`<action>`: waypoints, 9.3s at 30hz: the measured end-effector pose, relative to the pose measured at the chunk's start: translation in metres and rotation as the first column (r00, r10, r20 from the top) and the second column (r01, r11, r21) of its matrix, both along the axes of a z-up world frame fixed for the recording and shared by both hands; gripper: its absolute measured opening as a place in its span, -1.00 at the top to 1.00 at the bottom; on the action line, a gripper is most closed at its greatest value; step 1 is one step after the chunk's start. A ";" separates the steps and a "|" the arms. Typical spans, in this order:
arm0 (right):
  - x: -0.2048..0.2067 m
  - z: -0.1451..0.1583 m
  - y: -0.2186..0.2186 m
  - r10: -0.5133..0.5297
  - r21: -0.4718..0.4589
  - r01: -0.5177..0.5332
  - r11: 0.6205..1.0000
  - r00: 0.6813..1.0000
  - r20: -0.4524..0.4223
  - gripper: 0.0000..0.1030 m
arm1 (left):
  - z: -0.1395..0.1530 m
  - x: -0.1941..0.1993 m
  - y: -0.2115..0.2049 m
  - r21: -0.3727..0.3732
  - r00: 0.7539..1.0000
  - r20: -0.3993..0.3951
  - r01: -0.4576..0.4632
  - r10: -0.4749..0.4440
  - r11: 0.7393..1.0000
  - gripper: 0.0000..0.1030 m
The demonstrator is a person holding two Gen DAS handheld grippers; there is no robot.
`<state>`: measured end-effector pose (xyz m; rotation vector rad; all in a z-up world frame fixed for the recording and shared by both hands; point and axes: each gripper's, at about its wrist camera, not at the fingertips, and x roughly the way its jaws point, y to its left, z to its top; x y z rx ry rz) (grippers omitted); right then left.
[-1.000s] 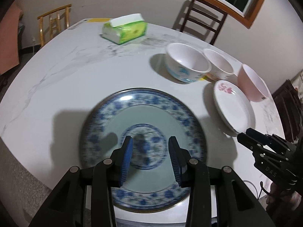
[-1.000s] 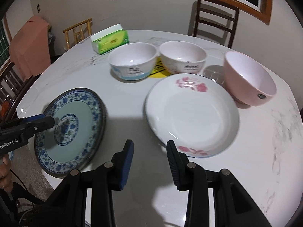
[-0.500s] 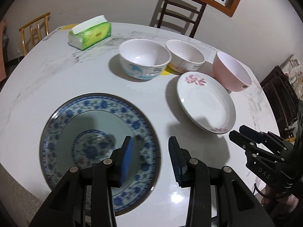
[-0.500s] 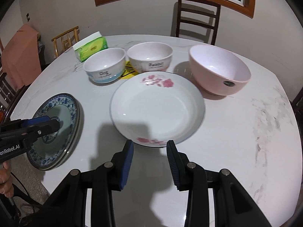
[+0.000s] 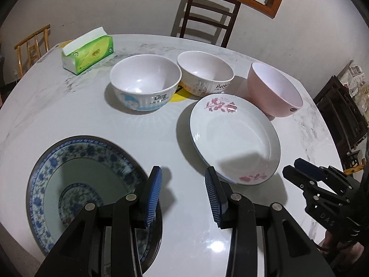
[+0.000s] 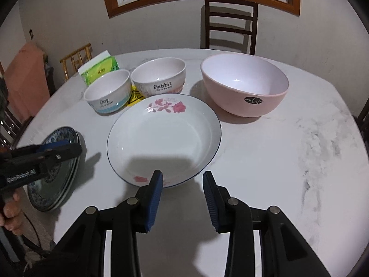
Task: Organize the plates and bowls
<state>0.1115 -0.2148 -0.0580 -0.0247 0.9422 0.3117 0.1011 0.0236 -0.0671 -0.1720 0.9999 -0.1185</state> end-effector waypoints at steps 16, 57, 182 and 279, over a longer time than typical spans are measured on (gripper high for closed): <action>0.048 -0.019 -0.026 -0.009 0.103 0.014 0.995 0.999 -0.052 0.29 | -0.018 0.047 -0.011 -0.103 0.999 -0.045 -0.006 0.002 0.995 0.32; 0.092 -0.049 -0.022 0.008 0.106 0.003 0.994 0.994 -0.107 0.67 | -0.052 0.084 -0.027 -0.051 0.996 -0.091 0.012 -0.017 0.999 0.63; -0.010 -0.027 0.200 0.300 0.085 -0.292 0.953 0.947 -0.115 0.64 | -0.033 -0.066 0.185 -0.060 0.946 -0.106 -0.314 0.306 0.948 0.68; 0.092 0.037 -0.102 -0.247 0.048 0.249 0.967 0.968 -0.041 0.40 | 0.041 0.102 -0.092 -0.027 0.991 -0.067 0.113 -0.114 0.993 0.18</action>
